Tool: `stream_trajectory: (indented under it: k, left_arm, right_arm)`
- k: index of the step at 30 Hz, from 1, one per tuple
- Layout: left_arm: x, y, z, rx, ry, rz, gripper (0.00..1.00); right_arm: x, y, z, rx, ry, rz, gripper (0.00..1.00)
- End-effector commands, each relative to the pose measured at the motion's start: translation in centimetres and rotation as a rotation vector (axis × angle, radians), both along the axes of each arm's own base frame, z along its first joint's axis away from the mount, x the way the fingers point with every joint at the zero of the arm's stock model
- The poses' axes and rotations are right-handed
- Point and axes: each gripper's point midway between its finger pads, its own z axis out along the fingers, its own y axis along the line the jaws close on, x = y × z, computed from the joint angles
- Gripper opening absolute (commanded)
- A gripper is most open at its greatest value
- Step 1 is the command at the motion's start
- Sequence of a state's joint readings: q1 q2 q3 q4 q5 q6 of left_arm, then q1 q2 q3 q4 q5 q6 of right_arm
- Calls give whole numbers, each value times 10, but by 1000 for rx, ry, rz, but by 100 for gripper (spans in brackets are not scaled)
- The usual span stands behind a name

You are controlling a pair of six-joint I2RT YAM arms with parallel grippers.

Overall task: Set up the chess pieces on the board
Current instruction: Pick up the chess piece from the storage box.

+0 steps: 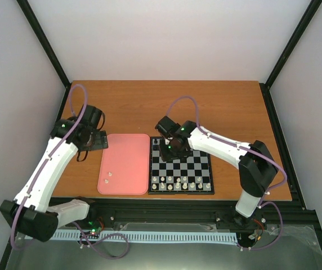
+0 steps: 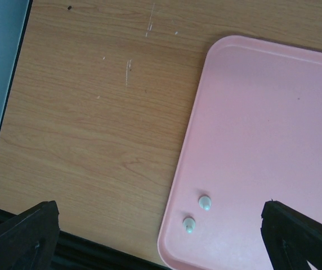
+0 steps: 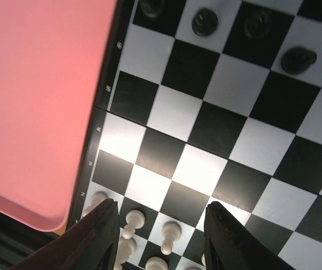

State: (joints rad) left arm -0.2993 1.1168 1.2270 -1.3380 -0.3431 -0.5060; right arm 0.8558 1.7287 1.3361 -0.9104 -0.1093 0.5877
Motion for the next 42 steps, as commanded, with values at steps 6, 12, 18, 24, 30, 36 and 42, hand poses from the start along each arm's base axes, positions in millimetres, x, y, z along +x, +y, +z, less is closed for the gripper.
stream_trajectory:
  k: [6,12,18,24,30,36,42]
  left_arm:
    - [26,-5,25,-37,-41,53,100]
    - [21,-15,42,-137,-52,92,100]
    - [16,-18,54,-155,-48,81,100]
    - [8,-21,60,-192,-58,71,100]
    - [-9,-23,68,-231,-44,69,100]
    - [-28,-23,90,-276,-93,55,100]
    - [-45,-21,100,-308,-132,44,100]
  right_arm:
    - [11,9,8,12,-32,50,43]
    - [14,18,13,-14,-77,87,45]
    - [29,29,13,-39,-133,77,49]
    - [14,11,7,-9,-123,21,51]
    - [0,20,10,16,-110,94,52]
    - [-15,74,14,20,-129,232,54]
    - [-37,143,0,46,-113,360,54]
